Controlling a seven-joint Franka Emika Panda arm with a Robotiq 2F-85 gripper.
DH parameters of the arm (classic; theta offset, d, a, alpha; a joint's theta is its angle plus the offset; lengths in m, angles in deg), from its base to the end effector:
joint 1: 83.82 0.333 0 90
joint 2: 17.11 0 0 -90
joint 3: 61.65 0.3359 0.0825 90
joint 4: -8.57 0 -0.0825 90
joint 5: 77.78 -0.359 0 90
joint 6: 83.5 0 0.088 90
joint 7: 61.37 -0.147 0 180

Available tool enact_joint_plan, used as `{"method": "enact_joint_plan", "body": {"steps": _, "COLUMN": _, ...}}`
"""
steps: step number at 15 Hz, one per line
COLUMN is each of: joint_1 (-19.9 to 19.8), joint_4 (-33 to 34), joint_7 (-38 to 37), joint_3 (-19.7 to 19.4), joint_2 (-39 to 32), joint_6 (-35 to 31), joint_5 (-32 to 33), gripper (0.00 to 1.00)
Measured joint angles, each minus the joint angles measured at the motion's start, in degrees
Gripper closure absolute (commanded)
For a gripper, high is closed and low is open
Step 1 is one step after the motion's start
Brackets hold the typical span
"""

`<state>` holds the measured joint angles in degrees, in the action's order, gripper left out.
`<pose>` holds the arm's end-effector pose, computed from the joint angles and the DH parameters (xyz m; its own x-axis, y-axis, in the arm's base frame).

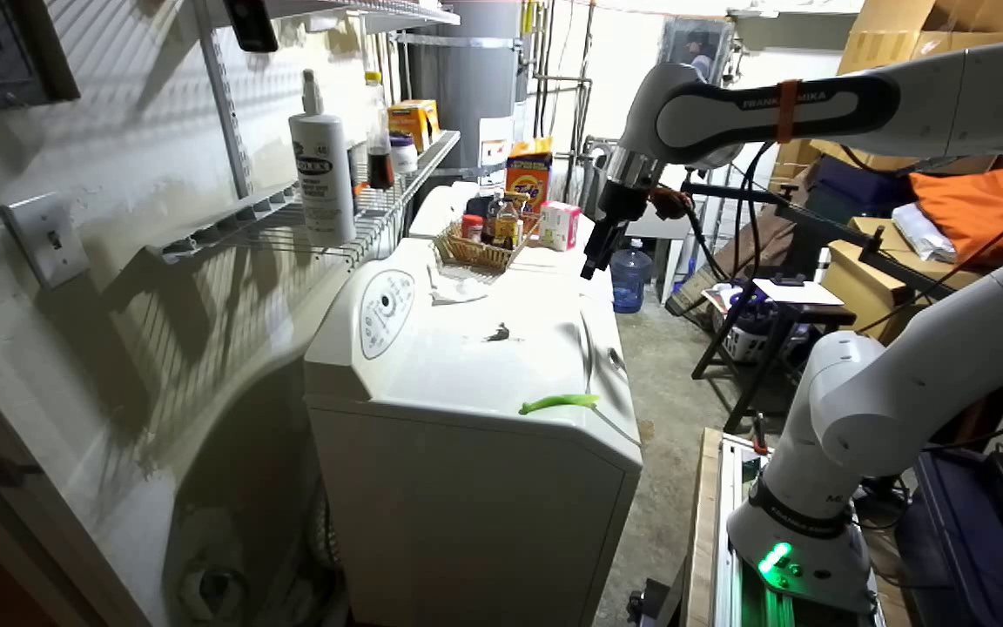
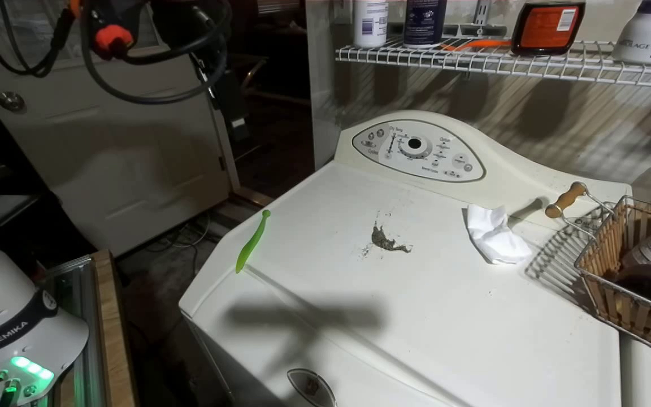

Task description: Use the tissue to push the brown objects together

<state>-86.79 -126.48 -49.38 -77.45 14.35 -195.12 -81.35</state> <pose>0.3531 -0.1257 0.5180 0.9803 -0.1198 0.1569 -0.0922 -0.9807 -0.1726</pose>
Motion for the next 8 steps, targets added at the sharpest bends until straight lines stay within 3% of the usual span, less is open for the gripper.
{"method": "enact_joint_plan", "body": {"steps": 5, "joint_1": -0.1, "joint_4": 0.0, "joint_7": 0.0, "joint_3": 0.1, "joint_2": 0.0, "joint_6": 0.0, "joint_5": 0.0, "gripper": 0.00}}
{"method": "enact_joint_plan", "body": {"steps": 8, "joint_1": -0.7, "joint_4": 0.3, "joint_7": -1.0, "joint_3": 0.5, "joint_2": -1.5, "joint_6": -4.2, "joint_5": 0.0, "gripper": 0.00}}
